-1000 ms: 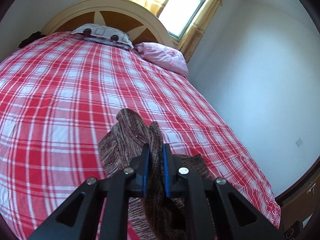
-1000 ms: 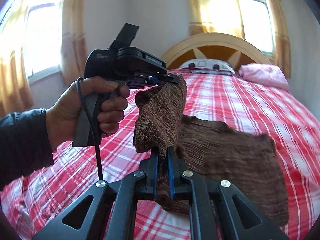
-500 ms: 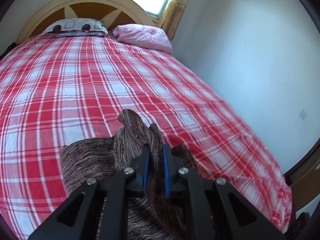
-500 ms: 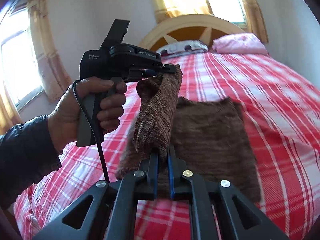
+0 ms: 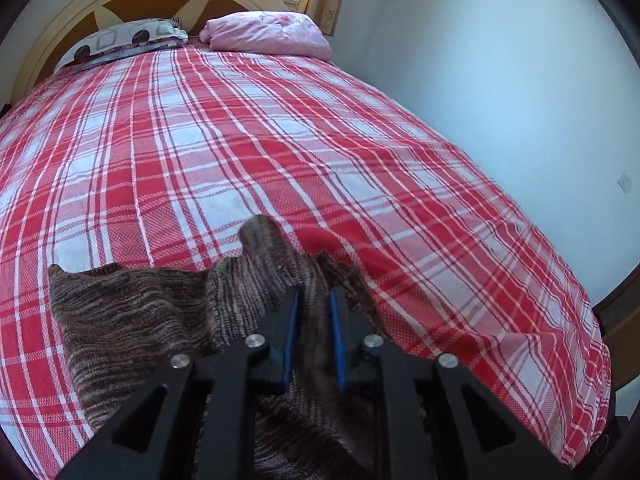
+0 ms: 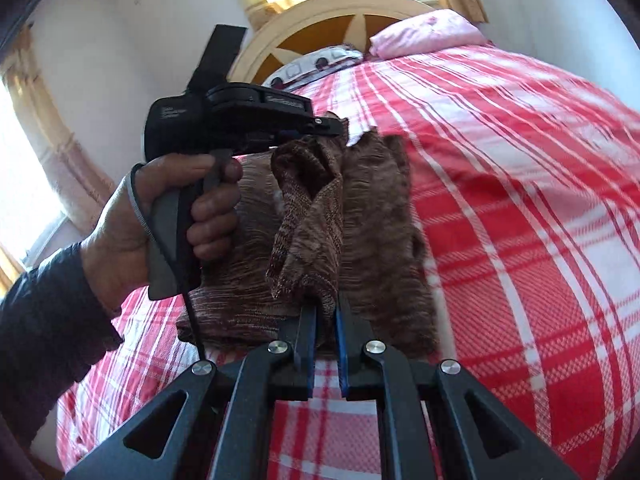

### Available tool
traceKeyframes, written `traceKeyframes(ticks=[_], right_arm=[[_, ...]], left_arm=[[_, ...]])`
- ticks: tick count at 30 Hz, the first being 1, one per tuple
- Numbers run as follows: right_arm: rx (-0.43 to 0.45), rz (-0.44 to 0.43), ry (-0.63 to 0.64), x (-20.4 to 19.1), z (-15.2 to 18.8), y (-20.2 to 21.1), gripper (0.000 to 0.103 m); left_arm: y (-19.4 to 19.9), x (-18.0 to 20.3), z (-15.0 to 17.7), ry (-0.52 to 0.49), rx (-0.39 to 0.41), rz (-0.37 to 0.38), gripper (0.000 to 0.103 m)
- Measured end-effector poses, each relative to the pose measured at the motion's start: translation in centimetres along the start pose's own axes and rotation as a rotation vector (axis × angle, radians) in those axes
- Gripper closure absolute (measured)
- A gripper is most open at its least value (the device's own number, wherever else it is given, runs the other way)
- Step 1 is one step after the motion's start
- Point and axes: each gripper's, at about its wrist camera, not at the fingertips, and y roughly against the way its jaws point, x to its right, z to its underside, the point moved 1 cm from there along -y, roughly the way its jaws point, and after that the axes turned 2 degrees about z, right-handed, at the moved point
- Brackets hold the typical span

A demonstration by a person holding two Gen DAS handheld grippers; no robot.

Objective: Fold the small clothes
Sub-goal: 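Fold the lifted edge over the sweater and open both tools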

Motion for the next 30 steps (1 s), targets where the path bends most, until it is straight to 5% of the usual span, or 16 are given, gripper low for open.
traceKeyframes(ticks=[3,5,10,11,12,14,16,19,21,23,26,30], right_arm=[[0.014,0.016,-0.053,1.6,0.3,0.8,0.095],[0.023,0.026,-0.085,2.6,0.4,1.5,0.095],[0.12,0.091,-0.083,3.0,0.0,4.2,0.094],[0.135,0.084,-0.063,2.6,-0.6,4.6,0.086],[0.143,0.081,-0.036,2.1,-1.3,4.7,0.059],[0.156,0.06,0.009,0.9,-3.1,4.6,0.022],[0.161,0.028,0.035,0.0,-5.3,3.5,0.022],[0.056,0.098,0.09,-0.9,-8.5,-0.8,0.033],[-0.03,0.092,0.041,0.2,-9.9,-4.1,0.078],[-0.079,0.099,-0.009,1.3,-10.2,-5.8,0.092],[-0.085,0.13,-0.025,2.6,-9.3,-5.5,0.095],[-0.113,0.219,0.017,3.7,-7.6,-4.7,0.096]], left_arm=[[2.0,1.0,0.0,-0.024,0.039,0.04,0.072],[4.2,1.5,0.6,-0.067,0.078,0.014,0.04],[8.5,0.6,4.9,-0.169,0.104,-0.055,0.029],[9.0,0.1,6.4,-0.189,0.094,-0.102,0.028],[9.1,-0.3,7.5,-0.204,0.086,-0.126,0.028],[9.0,-1.2,9.7,-0.228,0.07,-0.177,0.028],[8.6,-1.9,11.5,-0.225,0.038,-0.184,0.028],[7.4,-2.3,13.1,-0.165,-0.012,-0.146,0.028],[7.1,-2.4,13.7,-0.154,-0.022,-0.126,0.028],[7.2,-2.3,13.9,-0.148,-0.006,-0.119,0.028],[7.3,-2.4,14.3,-0.135,-0.022,-0.078,0.017],[6.7,-2.4,14.7,-0.128,-0.052,-0.046,0.016]])
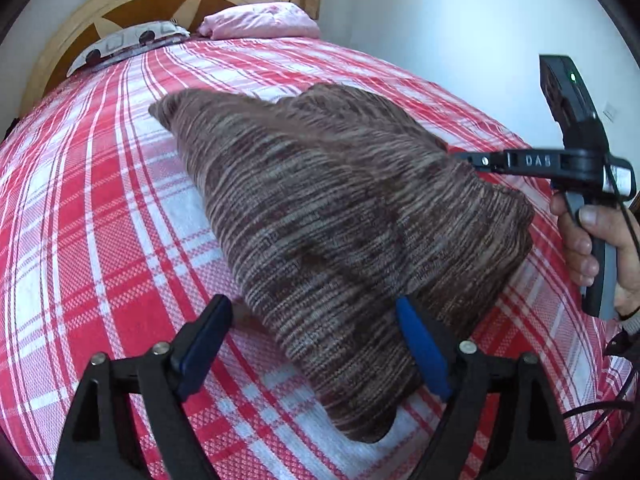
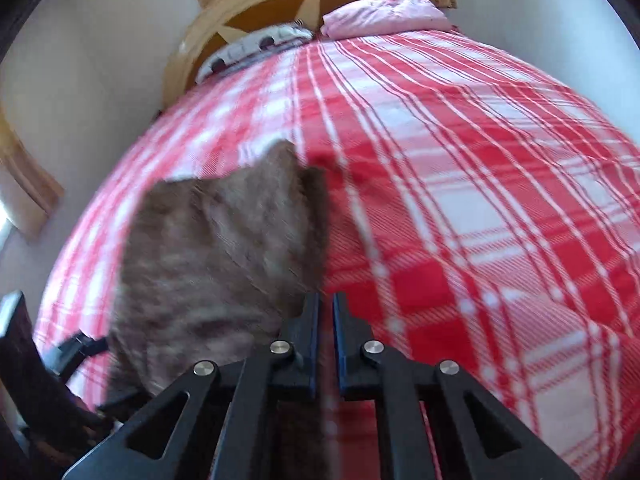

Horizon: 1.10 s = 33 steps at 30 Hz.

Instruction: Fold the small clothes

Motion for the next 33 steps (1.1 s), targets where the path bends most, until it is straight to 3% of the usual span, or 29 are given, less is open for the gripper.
traceKeyframes(ticks=[2,4,5,6,8,12,13,14,15,21,22,25,27,28,30,33], right_arm=[[0.015,-0.009,0.017,0.3,-0.1,0.4,0.096],[0.046,-0.014,0.01,0.4,-1.5,1.0,0.084],[0.054,-0.022,0.014,0.1,-2.4,1.1,0.05],[0.073,-0.049,0.017,-0.4,-3.8,1.2,0.027],[0.12,-0.103,0.025,-1.5,-5.6,1.3,0.026],[0.06,-0.04,0.149,-4.9,-9.1,-2.9,0.028],[0.022,-0.016,0.166,-5.3,-9.4,-4.3,0.035],[-0.02,0.026,0.169,-5.3,-9.6,-6.0,0.073],[-0.043,0.051,0.167,-5.1,-9.5,-6.8,0.098],[-0.025,0.192,0.094,-1.8,-8.1,-6.7,0.101],[-0.035,0.21,0.093,-1.2,-7.9,-6.9,0.101],[-0.065,0.129,0.038,0.8,-7.5,-6.8,0.1],[-0.036,0.1,0.036,0.9,-6.9,-4.7,0.095],[-0.022,0.065,0.029,0.8,-6.5,-3.6,0.088],[0.003,-0.047,-0.01,0.3,-5.3,-0.9,0.035],[0.057,-0.16,-0.021,-0.5,-2.7,3.0,0.032]], left_arm=[[-0.1,0.1,-0.1,0.0,0.004,0.001,0.016],[-0.2,0.0,-0.1,0.0,0.006,0.002,0.015],[-0.2,0.1,-0.2,0.0,0.006,0.003,0.014],[0.0,0.0,0.2,0.001,0.006,0.005,0.014],[0.1,0.0,0.5,0.0,0.007,0.006,0.013],[0.2,-0.3,0.7,-0.001,0.007,0.015,0.012],[0.2,-0.3,0.6,-0.001,0.008,0.016,0.011],[0.2,-0.3,0.6,0.0,0.008,0.018,0.011],[0.1,-0.3,0.6,0.0,0.008,0.018,0.011],[0.1,-0.2,0.7,-0.007,0.004,0.03,0.007],[0.0,-0.1,0.7,-0.012,0.001,0.029,0.006],[0.0,0.1,0.7,-0.016,0.0,0.024,0.006],[0.0,0.0,0.6,-0.011,0.0,0.03,0.006],[0.0,0.0,0.6,-0.009,0.001,0.032,0.006],[0.1,-0.1,0.6,-0.005,0.002,0.036,0.006],[0.2,-0.4,0.5,0.008,0.007,0.049,0.006]])
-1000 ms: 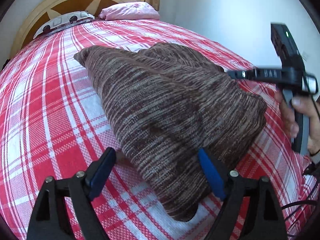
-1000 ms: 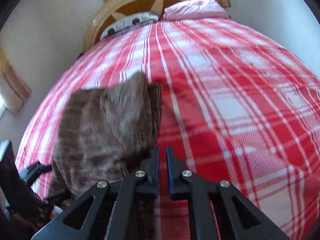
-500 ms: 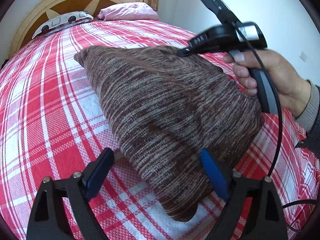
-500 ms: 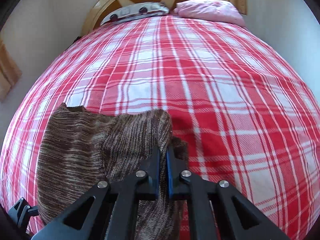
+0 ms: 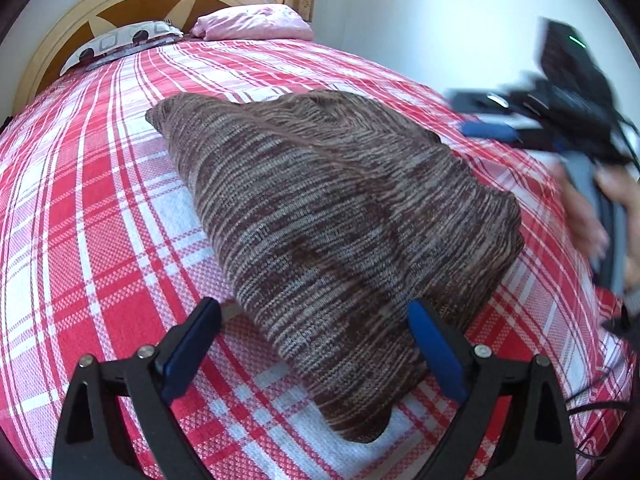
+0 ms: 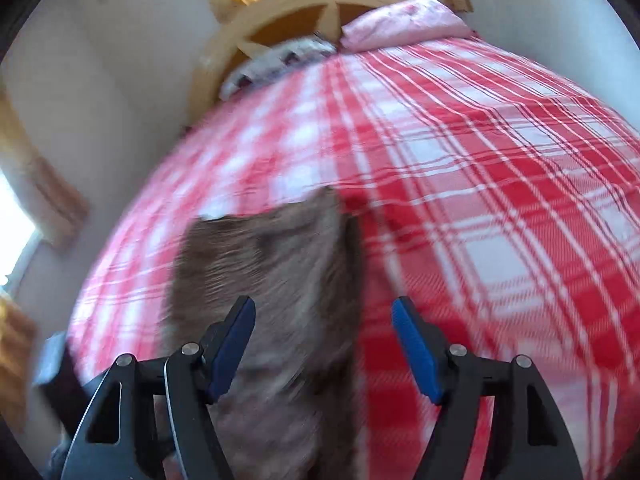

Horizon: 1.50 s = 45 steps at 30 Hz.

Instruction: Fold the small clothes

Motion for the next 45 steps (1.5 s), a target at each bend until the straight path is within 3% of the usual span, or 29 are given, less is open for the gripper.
traceKeyframes(ticks=[4,5,6,7,8,12,14,19,20,21,23,27,30,35,39,42,45], right_arm=[[-0.048,-0.024,0.042,-1.8,4.1,2.0,0.035],[-0.067,-0.015,0.049,-1.8,4.7,1.9,0.047],[-0.1,-0.004,0.06,-2.1,5.7,1.5,0.072],[-0.128,0.014,0.078,-2.1,6.4,1.0,0.087],[-0.147,0.054,0.095,-2.1,6.9,0.6,0.096],[-0.151,0.083,0.107,-2.0,8.0,1.7,0.098],[-0.157,0.134,0.139,-2.0,8.7,1.8,0.098],[-0.179,0.118,0.152,-1.6,8.5,1.7,0.095],[-0.175,0.118,0.149,-1.7,8.2,1.8,0.086],[-0.158,0.147,0.15,-1.9,7.6,2.2,0.063],[-0.074,0.206,0.179,-2.7,6.2,3.2,0.041],[0.037,0.103,0.204,-5.5,4.1,3.7,0.041],[0.013,-0.003,0.255,-7.9,3.4,1.3,0.04],[-0.079,0.039,0.302,-8.8,4.1,-3.7,0.041],[-0.117,0.162,0.362,-8.5,5.4,-6.4,0.039],[-0.105,0.176,0.406,-8.7,5.8,-6.1,0.039],[-0.125,0.135,0.399,-7.9,5.2,-5.9,0.039]], left_arm=[[0.1,-0.2,0.0,0.016,0.005,0.003,0.005],[0.1,-0.2,0.0,0.013,0.005,-0.003,0.004],[0.0,-0.1,0.0,0.011,0.004,-0.009,0.004],[0.0,0.0,0.0,0.01,0.005,-0.014,0.004],[0.1,0.0,0.0,0.012,0.006,-0.017,0.004],[0.5,-0.1,0.5,0.031,0.006,-0.038,0.0],[0.3,0.0,0.6,0.028,-0.004,-0.041,0.0],[0.1,0.3,0.5,0.018,-0.013,-0.06,0.0],[0.1,0.2,0.5,0.019,-0.014,-0.062,0.0],[0.1,0.3,0.6,0.017,-0.015,-0.064,0.0],[0.2,0.4,0.6,0.012,-0.018,-0.07,0.0],[-0.1,0.7,0.3,0.012,-0.023,-0.077,0.0],[-0.2,0.9,0.3,0.005,-0.026,-0.09,0.0],[-0.2,0.9,0.3,0.008,-0.026,-0.092,0.0],[-0.4,0.9,0.3,0.002,-0.034,-0.098,0.0],[-0.4,0.8,0.3,0.003,-0.036,-0.096,0.0],[-0.4,0.7,0.3,0.005,-0.035,-0.094,0.0]])
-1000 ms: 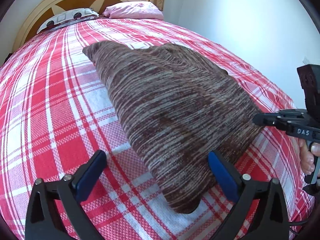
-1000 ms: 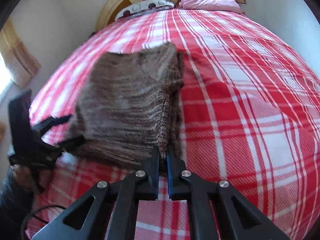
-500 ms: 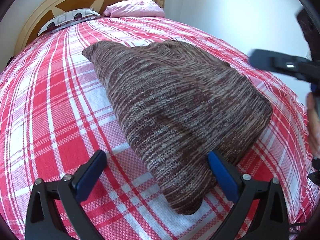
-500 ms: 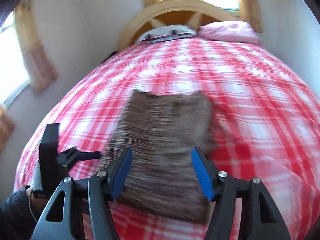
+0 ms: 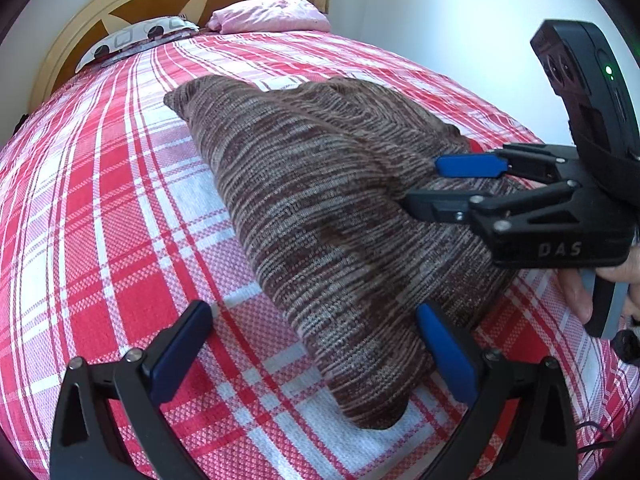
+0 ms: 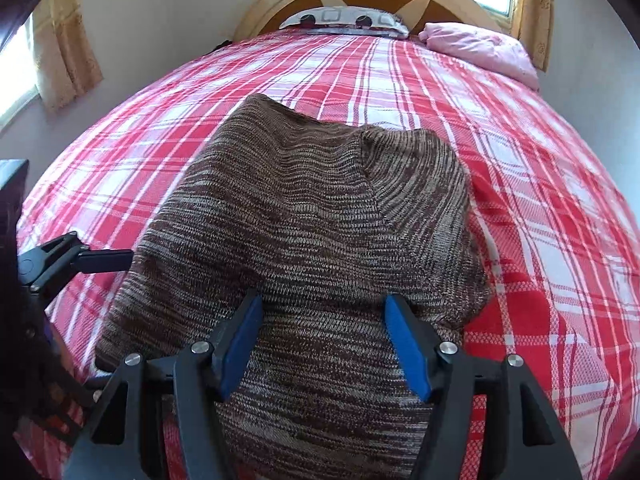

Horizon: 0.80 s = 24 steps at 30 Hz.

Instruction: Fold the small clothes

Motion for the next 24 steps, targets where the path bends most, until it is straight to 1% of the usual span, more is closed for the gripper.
traceKeyframes(ticks=[4,7,8,9,10,11,13,16,18,21,24], right_arm=[[-0.002,-0.017,0.052,0.0,0.8,0.5,0.038],[0.011,-0.011,0.092,-0.3,1.5,1.0,0.037],[0.021,-0.027,0.093,-0.2,1.5,1.5,0.037],[0.035,-0.061,0.072,0.3,1.3,2.1,0.037],[0.067,-0.096,0.027,1.3,1.0,2.9,0.037],[0.095,-0.112,-0.008,2.1,0.8,3.4,0.037],[0.153,-0.154,-0.142,5.3,-0.2,4.4,0.037],[0.147,-0.189,-0.271,8.8,-1.3,3.8,0.037],[0.137,-0.18,-0.346,11.1,-2.0,2.7,0.037],[0.118,-0.181,-0.378,12.4,-2.7,0.9,0.037],[0.072,-0.205,-0.386,12.9,-4.1,-1.8,0.037]], left_arm=[[0.2,-0.2,-0.1,0.011,0.011,0.013,0.0],[1.3,-1.2,-0.1,0.069,0.07,0.0,0.0],[1.6,-1.8,-0.1,0.1,0.087,0.018,0.0],[1.6,-2.2,-0.1,0.122,0.09,0.027,0.0],[1.4,-2.7,-0.1,0.15,0.083,0.033,0.0],[1.1,-3.0,-0.2,0.171,0.071,0.042,0.0],[1.0,-3.3,-0.3,0.187,0.078,0.058,0.0],[0.8,-3.4,-0.5,0.187,0.073,0.062,0.0],[0.4,-3.3,-0.8,0.183,0.066,0.057,0.0],[-0.1,-2.7,-1.2,0.168,0.052,0.039,0.0],[0.0,-2.3,-1.2,0.155,0.047,0.019,0.0]])
